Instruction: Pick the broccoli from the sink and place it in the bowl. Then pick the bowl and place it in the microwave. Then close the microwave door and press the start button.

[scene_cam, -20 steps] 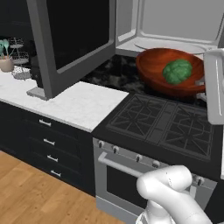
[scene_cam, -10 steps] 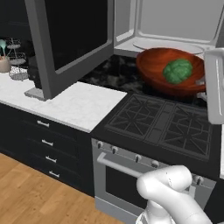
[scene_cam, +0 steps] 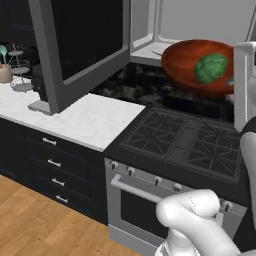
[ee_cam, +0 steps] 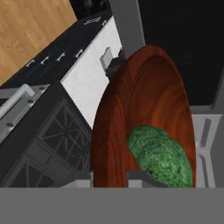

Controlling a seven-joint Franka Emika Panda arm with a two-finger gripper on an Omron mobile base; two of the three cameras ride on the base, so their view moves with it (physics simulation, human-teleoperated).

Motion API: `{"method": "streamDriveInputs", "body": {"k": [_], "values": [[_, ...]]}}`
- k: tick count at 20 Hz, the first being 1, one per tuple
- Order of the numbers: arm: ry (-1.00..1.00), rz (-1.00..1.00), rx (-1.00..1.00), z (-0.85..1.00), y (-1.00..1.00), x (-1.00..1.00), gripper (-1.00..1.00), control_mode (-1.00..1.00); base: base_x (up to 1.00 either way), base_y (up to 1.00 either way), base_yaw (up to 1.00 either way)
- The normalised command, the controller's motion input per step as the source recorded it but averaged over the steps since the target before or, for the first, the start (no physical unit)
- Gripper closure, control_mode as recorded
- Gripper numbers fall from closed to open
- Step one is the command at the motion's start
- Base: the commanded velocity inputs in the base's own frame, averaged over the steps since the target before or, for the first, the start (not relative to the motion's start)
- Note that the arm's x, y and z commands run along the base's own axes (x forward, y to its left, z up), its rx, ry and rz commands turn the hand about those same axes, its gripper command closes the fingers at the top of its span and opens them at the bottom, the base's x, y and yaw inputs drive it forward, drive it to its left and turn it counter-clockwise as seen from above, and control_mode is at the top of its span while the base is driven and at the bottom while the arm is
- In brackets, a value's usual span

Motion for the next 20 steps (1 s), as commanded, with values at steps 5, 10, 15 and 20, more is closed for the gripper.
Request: {"method": "streamDriveInputs", "body": {"k": [5, 10, 15, 20], "values": [[0.0, -0.07, 0.0, 0.28, -0.08, 0.33, 1.0, -1.0, 0.0, 0.0, 0.0], [0.0, 0.0, 0.02, 0.02, -0.42, 0.45, 1.0, -1.0, 0.0, 0.0, 0.0], [0.0, -0.02, 0.0, 0.0, -0.43, 0.55, 1.0, -1.0, 0.0, 0.0, 0.0], [0.0, -0.07, 0.0, 0.0, -0.41, 0.57, 1.0, -1.0, 0.0, 0.0, 0.0]]}}
